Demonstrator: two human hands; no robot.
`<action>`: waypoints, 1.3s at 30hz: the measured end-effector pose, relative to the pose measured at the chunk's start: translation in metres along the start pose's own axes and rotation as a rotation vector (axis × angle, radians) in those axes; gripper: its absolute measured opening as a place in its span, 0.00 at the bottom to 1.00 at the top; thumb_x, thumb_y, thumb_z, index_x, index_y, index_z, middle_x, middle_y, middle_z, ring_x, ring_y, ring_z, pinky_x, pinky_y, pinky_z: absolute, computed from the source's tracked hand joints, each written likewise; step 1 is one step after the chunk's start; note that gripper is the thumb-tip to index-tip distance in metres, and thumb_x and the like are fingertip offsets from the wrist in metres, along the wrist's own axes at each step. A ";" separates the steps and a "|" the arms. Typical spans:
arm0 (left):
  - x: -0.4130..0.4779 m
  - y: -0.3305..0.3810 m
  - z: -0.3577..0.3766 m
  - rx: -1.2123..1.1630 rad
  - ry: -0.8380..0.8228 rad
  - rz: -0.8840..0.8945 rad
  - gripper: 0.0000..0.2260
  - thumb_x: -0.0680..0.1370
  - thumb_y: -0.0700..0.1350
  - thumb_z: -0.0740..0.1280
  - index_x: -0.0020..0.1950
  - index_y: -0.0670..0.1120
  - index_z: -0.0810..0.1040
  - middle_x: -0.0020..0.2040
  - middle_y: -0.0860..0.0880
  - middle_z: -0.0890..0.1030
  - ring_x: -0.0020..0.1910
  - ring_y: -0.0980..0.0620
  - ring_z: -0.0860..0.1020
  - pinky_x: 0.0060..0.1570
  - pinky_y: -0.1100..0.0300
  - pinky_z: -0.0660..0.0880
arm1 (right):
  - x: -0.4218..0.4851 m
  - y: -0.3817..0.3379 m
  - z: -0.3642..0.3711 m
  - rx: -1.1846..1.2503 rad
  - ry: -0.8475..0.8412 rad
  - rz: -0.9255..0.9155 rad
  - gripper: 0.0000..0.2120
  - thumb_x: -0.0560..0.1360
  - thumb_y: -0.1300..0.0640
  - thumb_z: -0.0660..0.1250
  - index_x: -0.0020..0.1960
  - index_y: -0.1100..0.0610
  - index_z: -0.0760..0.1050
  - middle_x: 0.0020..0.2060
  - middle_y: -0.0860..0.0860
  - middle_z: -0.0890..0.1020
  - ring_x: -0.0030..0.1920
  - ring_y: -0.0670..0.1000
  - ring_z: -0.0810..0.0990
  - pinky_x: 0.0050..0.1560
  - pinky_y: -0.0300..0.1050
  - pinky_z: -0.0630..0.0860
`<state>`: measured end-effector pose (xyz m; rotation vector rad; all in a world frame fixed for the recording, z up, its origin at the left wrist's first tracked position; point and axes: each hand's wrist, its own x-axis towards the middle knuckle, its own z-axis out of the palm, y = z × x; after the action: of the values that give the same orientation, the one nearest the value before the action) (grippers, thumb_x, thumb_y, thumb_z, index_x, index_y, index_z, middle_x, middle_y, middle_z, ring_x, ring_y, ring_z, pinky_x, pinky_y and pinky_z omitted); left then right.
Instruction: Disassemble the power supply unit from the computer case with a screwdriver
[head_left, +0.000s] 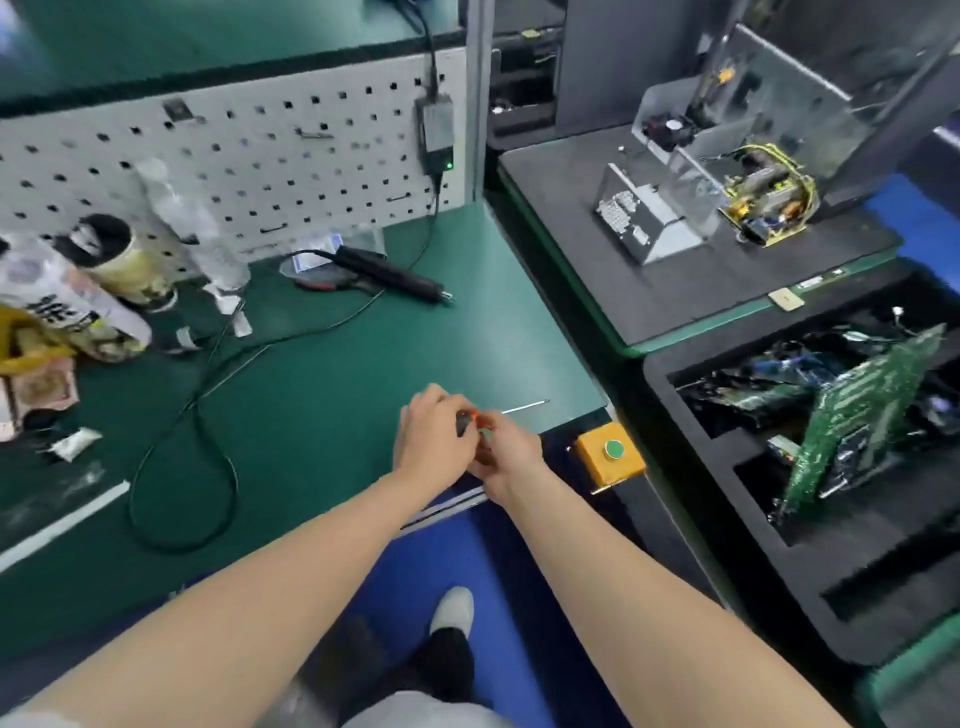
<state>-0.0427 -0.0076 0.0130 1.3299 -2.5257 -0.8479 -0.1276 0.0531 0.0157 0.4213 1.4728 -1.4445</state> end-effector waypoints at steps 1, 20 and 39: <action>0.007 -0.012 -0.003 0.013 -0.008 -0.013 0.08 0.79 0.46 0.69 0.57 0.51 0.85 0.54 0.49 0.77 0.57 0.45 0.75 0.62 0.54 0.68 | 0.007 0.004 0.012 -0.015 -0.001 0.014 0.04 0.75 0.67 0.70 0.43 0.61 0.78 0.28 0.55 0.82 0.22 0.50 0.79 0.25 0.43 0.77; 0.047 -0.068 0.016 0.050 -0.031 -0.058 0.07 0.82 0.45 0.65 0.58 0.52 0.79 0.55 0.51 0.76 0.59 0.48 0.72 0.62 0.55 0.61 | 0.065 0.024 0.060 -0.192 0.093 0.077 0.07 0.74 0.63 0.73 0.38 0.60 0.78 0.32 0.55 0.82 0.33 0.54 0.80 0.34 0.46 0.80; 0.042 -0.004 0.031 0.019 -0.062 0.202 0.11 0.77 0.41 0.67 0.57 0.52 0.80 0.55 0.53 0.78 0.58 0.49 0.73 0.63 0.54 0.64 | 0.036 -0.006 -0.002 -0.088 0.064 -0.001 0.11 0.76 0.61 0.68 0.35 0.57 0.74 0.25 0.52 0.75 0.23 0.49 0.75 0.30 0.44 0.79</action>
<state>-0.0766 -0.0305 -0.0192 1.0450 -2.6651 -0.8369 -0.1492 0.0398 -0.0103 0.4155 1.5810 -1.3729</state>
